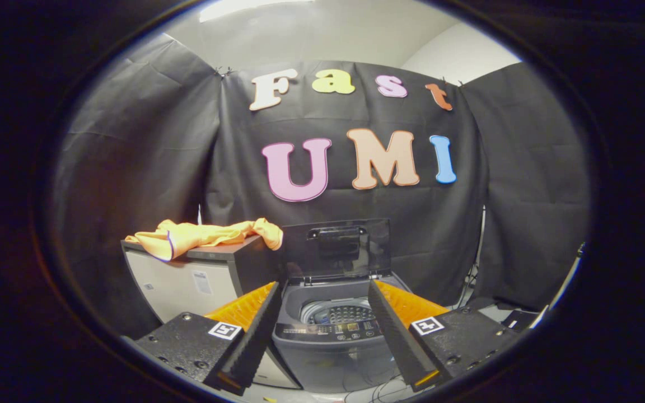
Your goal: Put the clothes into the washing machine and then close the washing machine lid.
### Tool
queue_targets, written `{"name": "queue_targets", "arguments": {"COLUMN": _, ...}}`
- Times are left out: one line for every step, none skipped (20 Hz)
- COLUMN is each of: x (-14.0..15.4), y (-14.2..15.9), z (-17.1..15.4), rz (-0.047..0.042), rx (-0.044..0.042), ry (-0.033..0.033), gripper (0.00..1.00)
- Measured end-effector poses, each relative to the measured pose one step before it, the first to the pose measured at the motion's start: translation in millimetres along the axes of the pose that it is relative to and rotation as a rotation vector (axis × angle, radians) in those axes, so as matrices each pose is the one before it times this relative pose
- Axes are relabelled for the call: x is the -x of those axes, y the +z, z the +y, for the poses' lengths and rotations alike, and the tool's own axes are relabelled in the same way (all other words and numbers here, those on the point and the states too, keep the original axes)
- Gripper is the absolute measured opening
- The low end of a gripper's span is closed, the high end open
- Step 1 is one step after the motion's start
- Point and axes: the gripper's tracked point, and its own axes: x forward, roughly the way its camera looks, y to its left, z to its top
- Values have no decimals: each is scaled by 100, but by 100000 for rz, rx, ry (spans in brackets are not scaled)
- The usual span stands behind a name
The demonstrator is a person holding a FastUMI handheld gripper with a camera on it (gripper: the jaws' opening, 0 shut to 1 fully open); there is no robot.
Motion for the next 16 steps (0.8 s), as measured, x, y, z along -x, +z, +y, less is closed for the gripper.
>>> {"name": "queue_targets", "arguments": {"x": -359, "y": 253, "z": 441, "rz": 615, "rx": -587, "ry": 449, "gripper": 95}}
{"name": "queue_targets", "arguments": {"x": -346, "y": 409, "z": 739, "rz": 126, "rx": -1001, "ry": 1096, "gripper": 94}}
{"name": "queue_targets", "arguments": {"x": -475, "y": 678, "z": 1027, "rz": 97, "rx": -1295, "ry": 1685, "gripper": 95}}
{"name": "queue_targets", "arguments": {"x": -608, "y": 584, "z": 1121, "rz": 457, "rx": -642, "ry": 1914, "gripper": 94}}
{"name": "queue_targets", "arguments": {"x": -698, "y": 584, "z": 1250, "rz": 281, "rx": -475, "ry": 1961, "gripper": 94}}
{"name": "queue_targets", "arguments": {"x": -801, "y": 734, "z": 1421, "rz": 705, "rx": -355, "ry": 2686, "gripper": 94}}
{"name": "queue_targets", "arguments": {"x": -886, "y": 520, "z": 1610, "rz": 1145, "rx": -438, "ry": 2406, "gripper": 95}}
{"name": "queue_targets", "arguments": {"x": -1004, "y": 627, "z": 1498, "rz": 576, "rx": 339, "ry": 2136, "gripper": 95}}
{"name": "queue_targets", "arguments": {"x": -1167, "y": 636, "z": 1772, "rz": 77, "rx": 1216, "ry": 2991, "gripper": 95}}
{"name": "queue_targets", "arguments": {"x": -1278, "y": 546, "z": 1793, "rz": 967, "rx": 2669, "ry": 3489, "gripper": 95}}
{"name": "queue_targets", "arguments": {"x": -1197, "y": 552, "z": 1420, "rz": 1386, "rx": 2375, "ry": 1910, "gripper": 95}}
{"name": "queue_targets", "arguments": {"x": -1259, "y": 891, "z": 1300, "rz": 373, "rx": 2869, "ry": 1411, "gripper": 95}}
{"name": "queue_targets", "arguments": {"x": -1384, "y": 903, "z": 1332, "rz": 138, "rx": 1489, "ry": 1311, "gripper": 95}}
{"name": "queue_targets", "arguments": {"x": -1291, "y": 655, "z": 1169, "rz": 528, "rx": 270, "ry": 1352, "gripper": 95}}
{"name": "queue_targets", "arguments": {"x": -1107, "y": 361, "z": 1180, "rz": 1570, "rx": -7, "ry": 788, "gripper": 95}}
{"name": "queue_targets", "arguments": {"x": -1171, "y": 560, "z": 1032, "rz": 1038, "rx": 976, "ry": 814, "gripper": 95}}
